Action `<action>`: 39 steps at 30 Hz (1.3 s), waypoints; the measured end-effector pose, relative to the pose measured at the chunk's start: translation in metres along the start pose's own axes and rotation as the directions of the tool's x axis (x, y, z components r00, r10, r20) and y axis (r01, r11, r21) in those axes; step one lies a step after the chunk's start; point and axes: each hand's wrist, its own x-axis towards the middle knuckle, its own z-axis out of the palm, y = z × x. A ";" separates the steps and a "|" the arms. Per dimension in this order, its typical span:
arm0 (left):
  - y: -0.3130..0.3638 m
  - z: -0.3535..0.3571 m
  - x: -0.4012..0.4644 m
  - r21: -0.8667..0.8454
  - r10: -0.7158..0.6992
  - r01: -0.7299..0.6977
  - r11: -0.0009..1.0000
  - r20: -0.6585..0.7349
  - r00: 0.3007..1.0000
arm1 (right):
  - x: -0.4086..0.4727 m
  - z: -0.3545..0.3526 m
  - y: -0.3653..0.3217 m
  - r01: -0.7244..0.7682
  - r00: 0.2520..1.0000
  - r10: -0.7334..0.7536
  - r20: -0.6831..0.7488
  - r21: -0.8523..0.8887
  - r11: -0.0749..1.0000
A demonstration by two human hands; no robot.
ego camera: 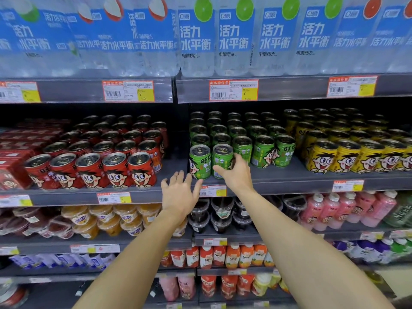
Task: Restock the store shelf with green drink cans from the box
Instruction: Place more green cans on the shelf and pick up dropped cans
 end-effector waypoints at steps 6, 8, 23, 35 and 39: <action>0.000 -0.009 0.003 -0.055 -0.001 0.006 0.998 0.099 0.995 | -0.012 0.005 -0.004 0.016 1.000 -0.013 0.009 -0.319 0.948; 0.000 -0.013 0.004 -0.074 0.006 0.004 0.997 0.137 0.991 | -0.019 0.006 -0.002 0.044 0.999 -0.049 0.001 -0.456 0.889; -0.001 -0.016 -0.031 0.131 0.148 -0.169 0.977 0.157 0.976 | -0.071 0.000 0.033 0.251 0.965 -0.087 0.246 -0.781 0.572; 0.012 0.001 -0.143 0.078 0.259 -0.303 0.950 0.348 0.901 | -0.172 0.003 0.093 0.216 0.911 0.157 0.381 -0.766 0.606; 0.027 0.001 -0.174 0.061 0.255 -0.302 0.951 0.394 0.883 | -0.207 -0.016 0.107 0.226 0.894 0.191 0.406 -0.776 0.589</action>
